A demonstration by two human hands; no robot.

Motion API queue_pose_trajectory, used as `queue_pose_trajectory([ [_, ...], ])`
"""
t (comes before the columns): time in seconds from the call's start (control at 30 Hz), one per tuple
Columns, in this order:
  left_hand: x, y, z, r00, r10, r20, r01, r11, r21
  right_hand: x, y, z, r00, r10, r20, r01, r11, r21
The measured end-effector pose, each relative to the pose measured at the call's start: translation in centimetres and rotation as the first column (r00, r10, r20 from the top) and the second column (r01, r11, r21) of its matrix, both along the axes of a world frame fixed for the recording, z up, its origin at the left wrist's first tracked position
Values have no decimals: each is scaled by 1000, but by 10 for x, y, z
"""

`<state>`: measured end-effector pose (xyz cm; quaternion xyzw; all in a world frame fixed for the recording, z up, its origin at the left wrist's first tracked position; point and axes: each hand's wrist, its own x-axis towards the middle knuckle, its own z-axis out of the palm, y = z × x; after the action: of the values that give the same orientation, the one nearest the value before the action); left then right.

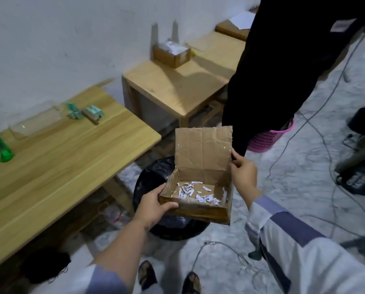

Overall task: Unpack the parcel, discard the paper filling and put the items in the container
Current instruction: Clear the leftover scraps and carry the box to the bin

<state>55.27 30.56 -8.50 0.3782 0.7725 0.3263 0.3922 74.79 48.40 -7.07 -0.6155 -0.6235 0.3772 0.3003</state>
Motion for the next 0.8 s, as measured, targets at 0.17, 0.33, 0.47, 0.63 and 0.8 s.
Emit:
queue_pose_trajectory([
  [0.17, -5, 3, -44, 992, 114, 50, -106, 983, -152, -1, -2, -46, 1000, 15, -16, -17, 994, -103],
  [0.33, -21, 16, -97, 962, 240, 128, -203, 946, -251, -21, 9, -105, 999, 46, 13, -42, 977, -211],
  [0.47, -47, 28, -153, 949, 294, 117, -243, 914, -326, -44, 24, -160, 990, 126, 59, -107, 961, -254],
  [0.63, -68, 35, -216, 984, 181, -1, -167, 905, -391, -63, 31, -225, 953, 291, 84, -244, 902, -356],
  [0.8, -63, 47, -224, 995, 66, -71, -89, 912, -401, -70, 17, -244, 885, 441, 149, -333, 824, -458],
])
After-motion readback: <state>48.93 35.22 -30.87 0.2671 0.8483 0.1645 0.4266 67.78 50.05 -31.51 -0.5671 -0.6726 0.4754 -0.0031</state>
